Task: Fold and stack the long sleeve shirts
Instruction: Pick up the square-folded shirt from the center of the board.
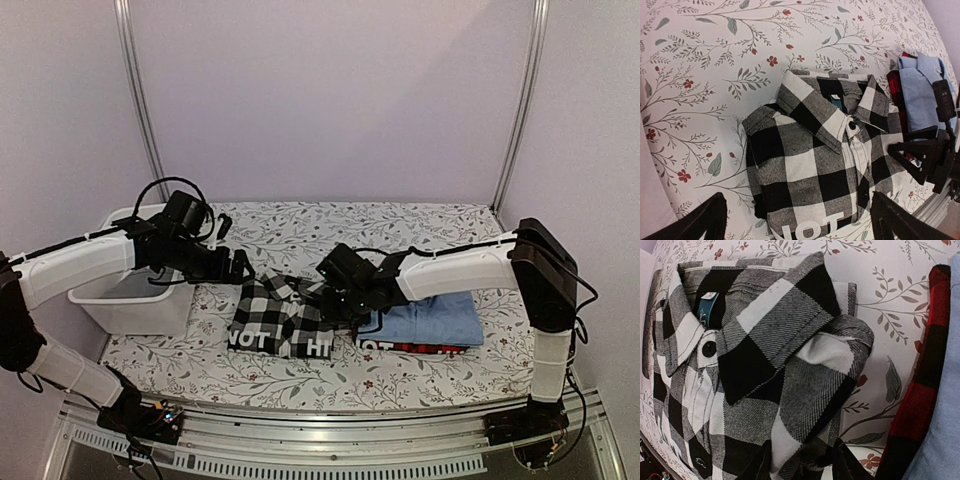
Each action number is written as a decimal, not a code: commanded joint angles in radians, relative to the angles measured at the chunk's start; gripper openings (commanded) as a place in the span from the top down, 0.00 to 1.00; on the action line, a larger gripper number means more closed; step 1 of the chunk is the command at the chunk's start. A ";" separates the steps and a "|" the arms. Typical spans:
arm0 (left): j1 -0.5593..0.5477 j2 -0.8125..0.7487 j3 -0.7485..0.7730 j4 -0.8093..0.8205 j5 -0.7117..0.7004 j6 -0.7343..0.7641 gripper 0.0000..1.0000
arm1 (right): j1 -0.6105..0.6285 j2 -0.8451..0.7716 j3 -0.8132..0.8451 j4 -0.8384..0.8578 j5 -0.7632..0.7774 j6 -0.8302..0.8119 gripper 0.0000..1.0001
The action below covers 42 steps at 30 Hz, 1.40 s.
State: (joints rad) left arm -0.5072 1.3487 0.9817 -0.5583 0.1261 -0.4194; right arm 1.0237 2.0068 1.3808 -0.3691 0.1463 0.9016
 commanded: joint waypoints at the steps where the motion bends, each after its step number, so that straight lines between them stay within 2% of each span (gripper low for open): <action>1: 0.013 -0.019 -0.015 0.008 0.005 -0.004 0.00 | -0.019 0.003 -0.040 0.020 -0.015 0.013 0.63; 10: 0.014 -0.013 -0.012 0.012 0.013 -0.005 0.00 | -0.046 0.021 -0.067 0.085 -0.069 0.011 0.58; 19: 0.014 -0.008 -0.018 0.017 0.015 -0.005 0.00 | -0.038 0.103 -0.024 0.058 -0.090 -0.008 0.62; 28: 0.011 0.028 -0.038 0.052 0.088 -0.042 0.00 | -0.091 0.091 -0.023 0.022 -0.079 -0.073 1.00; 35: -0.004 0.102 -0.054 0.091 0.089 -0.101 0.01 | -0.172 0.056 -0.019 0.004 -0.061 -0.186 1.00; 42: -0.007 0.184 -0.106 0.173 0.059 -0.208 0.15 | -0.177 0.056 -0.008 0.014 -0.123 -0.237 1.00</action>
State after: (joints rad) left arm -0.5102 1.4960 0.9150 -0.4583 0.1947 -0.5507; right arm 0.8478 2.0827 1.3697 -0.3122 0.0414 0.7158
